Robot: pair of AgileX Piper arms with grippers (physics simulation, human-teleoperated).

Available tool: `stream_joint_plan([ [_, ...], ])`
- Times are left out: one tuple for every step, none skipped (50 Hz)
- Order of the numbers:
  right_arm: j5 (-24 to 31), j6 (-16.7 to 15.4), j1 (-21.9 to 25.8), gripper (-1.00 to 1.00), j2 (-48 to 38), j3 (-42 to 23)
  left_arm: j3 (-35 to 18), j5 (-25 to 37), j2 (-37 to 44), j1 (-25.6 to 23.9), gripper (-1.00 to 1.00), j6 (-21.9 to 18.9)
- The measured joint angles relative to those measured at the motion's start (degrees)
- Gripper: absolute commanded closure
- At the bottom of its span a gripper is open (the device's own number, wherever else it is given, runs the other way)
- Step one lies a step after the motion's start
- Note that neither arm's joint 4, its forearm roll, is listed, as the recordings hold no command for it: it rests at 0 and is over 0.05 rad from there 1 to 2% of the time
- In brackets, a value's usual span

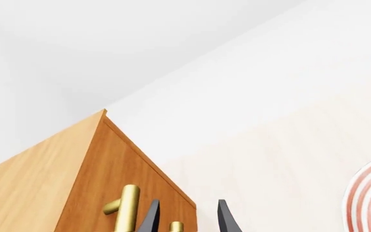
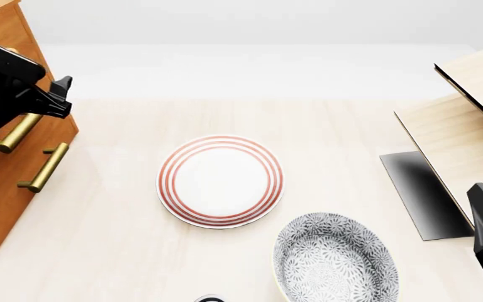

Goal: Close the top drawer of the cabinet.

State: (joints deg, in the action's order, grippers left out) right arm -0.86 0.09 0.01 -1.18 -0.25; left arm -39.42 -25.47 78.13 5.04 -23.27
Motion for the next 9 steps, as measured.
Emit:
stream_joint_plan([
  [0.0, 0.0, 0.0, -1.0, 0.0, 0.0, -0.01, 0.0, -0.04, 0.12, -1.0, 0.1],
  [0.0, 0.0, 0.0, -1.0, 0.0, 0.0, -0.01, 0.0, -0.07, 0.21, -1.0, 0.2],
  [0.0, 0.0, 0.0, -1.0, 0.0, 0.0, -0.02, 0.02, -0.15, 0.34, -1.0, 0.33],
  [0.0, 0.0, 0.0, -1.0, 0.0, 0.0, -0.02, 0.06, -0.24, 0.46, -1.0, 0.47],
  [0.0, 0.0, 0.0, -1.0, 0.0, 0.0, -0.01, 0.09, -0.37, 0.55, -1.0, 0.6],
  [0.0, 0.0, 0.0, -1.0, 0.0, 0.0, 0.04, 0.14, -0.49, 0.61, -1.0, 0.76],
  [0.0, 0.0, 0.0, -1.0, 0.0, 0.0, 0.11, 0.17, -0.61, 0.63, -1.0, 0.89],
  [0.0, 0.0, 0.0, -1.0, 0.0, 0.0, 0.18, 0.18, -0.71, 0.66, -1.0, 1.01],
  [0.0, 0.0, 0.0, -1.0, 0.0, 0.0, 0.22, 0.19, -0.79, 0.7, -1.0, 1.14],
])
